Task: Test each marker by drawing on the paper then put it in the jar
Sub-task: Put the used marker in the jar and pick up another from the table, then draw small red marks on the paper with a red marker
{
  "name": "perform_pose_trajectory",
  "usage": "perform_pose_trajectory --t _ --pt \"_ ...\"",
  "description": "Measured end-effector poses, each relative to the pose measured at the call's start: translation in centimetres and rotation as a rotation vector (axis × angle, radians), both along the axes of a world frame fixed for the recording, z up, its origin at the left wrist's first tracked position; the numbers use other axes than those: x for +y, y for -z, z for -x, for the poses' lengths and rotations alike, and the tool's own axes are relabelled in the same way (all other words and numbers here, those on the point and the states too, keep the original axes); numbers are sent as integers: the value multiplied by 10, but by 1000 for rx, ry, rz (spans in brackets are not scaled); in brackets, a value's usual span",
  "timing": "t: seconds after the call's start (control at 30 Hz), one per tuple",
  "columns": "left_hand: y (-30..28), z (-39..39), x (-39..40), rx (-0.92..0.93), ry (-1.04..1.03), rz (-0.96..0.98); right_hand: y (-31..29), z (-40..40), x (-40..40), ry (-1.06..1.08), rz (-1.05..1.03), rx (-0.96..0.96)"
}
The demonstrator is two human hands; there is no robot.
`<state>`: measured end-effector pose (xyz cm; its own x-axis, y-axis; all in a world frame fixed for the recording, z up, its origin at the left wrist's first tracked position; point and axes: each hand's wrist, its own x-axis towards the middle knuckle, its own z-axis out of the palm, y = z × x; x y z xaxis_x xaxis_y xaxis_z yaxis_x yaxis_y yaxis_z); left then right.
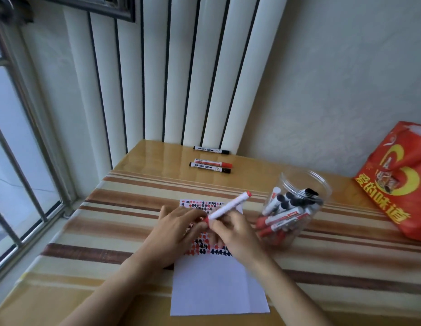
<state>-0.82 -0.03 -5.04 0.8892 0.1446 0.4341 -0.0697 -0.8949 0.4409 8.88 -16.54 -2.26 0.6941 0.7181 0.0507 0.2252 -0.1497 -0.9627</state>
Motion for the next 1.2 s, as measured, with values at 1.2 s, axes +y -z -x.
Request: perform_pose_trajectory --t 1.2 --pt "-12 7 -17 -222 211 -476 3 20 -56 -168 247 -791"
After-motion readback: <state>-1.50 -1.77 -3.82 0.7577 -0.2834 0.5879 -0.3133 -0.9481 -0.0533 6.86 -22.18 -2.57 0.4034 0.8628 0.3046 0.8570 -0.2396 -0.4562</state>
